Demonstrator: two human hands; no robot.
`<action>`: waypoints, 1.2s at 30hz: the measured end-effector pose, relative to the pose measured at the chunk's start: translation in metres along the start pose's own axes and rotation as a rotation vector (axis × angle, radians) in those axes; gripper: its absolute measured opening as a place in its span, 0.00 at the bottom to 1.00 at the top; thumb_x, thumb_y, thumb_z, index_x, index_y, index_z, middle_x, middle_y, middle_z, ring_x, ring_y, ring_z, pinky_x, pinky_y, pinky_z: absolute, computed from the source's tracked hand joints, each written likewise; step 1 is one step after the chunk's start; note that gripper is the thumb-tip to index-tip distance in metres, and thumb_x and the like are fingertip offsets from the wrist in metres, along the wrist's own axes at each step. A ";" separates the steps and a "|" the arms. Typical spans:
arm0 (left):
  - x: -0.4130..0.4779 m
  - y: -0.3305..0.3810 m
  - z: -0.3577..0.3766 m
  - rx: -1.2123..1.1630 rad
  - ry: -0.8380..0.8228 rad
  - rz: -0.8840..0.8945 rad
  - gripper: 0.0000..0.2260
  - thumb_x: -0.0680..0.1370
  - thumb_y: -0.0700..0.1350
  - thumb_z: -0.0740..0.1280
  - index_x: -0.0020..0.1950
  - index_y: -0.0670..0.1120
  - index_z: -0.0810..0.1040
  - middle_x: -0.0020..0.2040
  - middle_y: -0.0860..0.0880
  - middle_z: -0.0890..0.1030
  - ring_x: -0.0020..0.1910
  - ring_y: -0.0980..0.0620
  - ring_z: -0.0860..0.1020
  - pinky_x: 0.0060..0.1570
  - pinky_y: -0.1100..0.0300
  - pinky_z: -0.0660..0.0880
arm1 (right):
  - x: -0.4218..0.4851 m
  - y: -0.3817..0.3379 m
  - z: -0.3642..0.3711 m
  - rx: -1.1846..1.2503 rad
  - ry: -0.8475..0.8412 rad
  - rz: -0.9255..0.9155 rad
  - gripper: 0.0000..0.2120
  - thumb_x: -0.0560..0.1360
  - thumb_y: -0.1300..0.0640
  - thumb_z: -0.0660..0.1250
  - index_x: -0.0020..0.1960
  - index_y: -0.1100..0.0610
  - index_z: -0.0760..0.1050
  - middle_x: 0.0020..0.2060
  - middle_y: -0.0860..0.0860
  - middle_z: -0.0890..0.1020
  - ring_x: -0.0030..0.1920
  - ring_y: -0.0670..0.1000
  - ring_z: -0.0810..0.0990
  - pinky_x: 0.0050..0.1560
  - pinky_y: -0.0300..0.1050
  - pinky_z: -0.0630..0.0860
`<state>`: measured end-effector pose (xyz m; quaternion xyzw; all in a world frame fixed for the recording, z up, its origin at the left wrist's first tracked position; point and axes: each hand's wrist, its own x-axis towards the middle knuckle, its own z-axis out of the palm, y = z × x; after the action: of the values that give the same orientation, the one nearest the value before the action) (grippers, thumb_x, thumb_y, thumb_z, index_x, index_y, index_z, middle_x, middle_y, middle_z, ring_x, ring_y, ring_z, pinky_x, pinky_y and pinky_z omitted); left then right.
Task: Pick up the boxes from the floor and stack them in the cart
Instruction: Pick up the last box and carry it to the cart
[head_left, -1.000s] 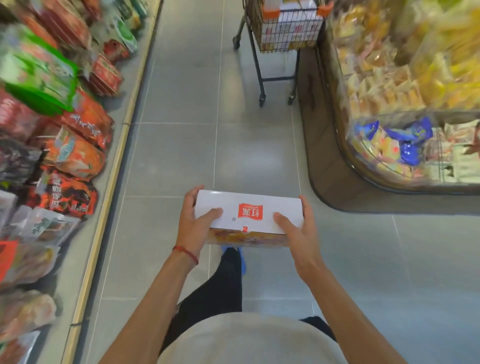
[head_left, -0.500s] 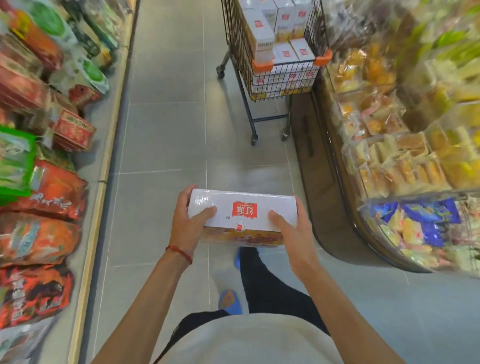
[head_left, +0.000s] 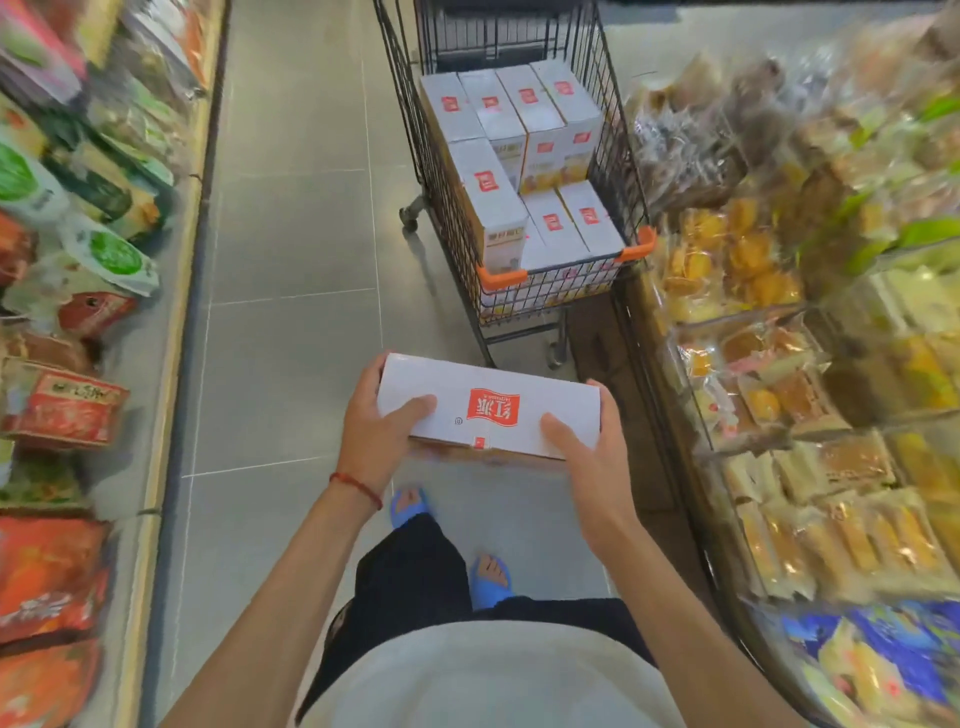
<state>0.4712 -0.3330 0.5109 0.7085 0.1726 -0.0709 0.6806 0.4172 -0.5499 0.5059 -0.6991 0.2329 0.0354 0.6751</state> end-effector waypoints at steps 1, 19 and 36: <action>0.021 0.012 0.005 0.005 -0.011 0.016 0.22 0.74 0.33 0.73 0.67 0.43 0.74 0.56 0.47 0.81 0.52 0.52 0.80 0.45 0.66 0.79 | 0.017 -0.008 0.005 0.014 0.027 0.000 0.26 0.80 0.57 0.71 0.73 0.46 0.64 0.59 0.44 0.80 0.56 0.38 0.82 0.48 0.31 0.80; 0.332 0.173 0.100 0.233 -0.533 0.230 0.30 0.72 0.40 0.75 0.72 0.49 0.71 0.67 0.49 0.76 0.66 0.49 0.76 0.57 0.55 0.81 | 0.225 -0.119 0.077 0.301 0.486 0.063 0.23 0.80 0.52 0.71 0.72 0.48 0.69 0.63 0.46 0.82 0.63 0.47 0.82 0.68 0.55 0.78; 0.480 0.194 0.239 0.488 -0.698 0.131 0.27 0.77 0.40 0.72 0.72 0.51 0.65 0.63 0.55 0.73 0.59 0.59 0.75 0.55 0.62 0.79 | 0.375 -0.146 0.049 0.384 0.597 0.123 0.28 0.82 0.60 0.67 0.78 0.56 0.60 0.64 0.47 0.78 0.49 0.28 0.80 0.42 0.25 0.76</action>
<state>1.0159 -0.5012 0.5170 0.7918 -0.1349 -0.3016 0.5137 0.8182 -0.6100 0.5011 -0.5239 0.4638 -0.1740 0.6930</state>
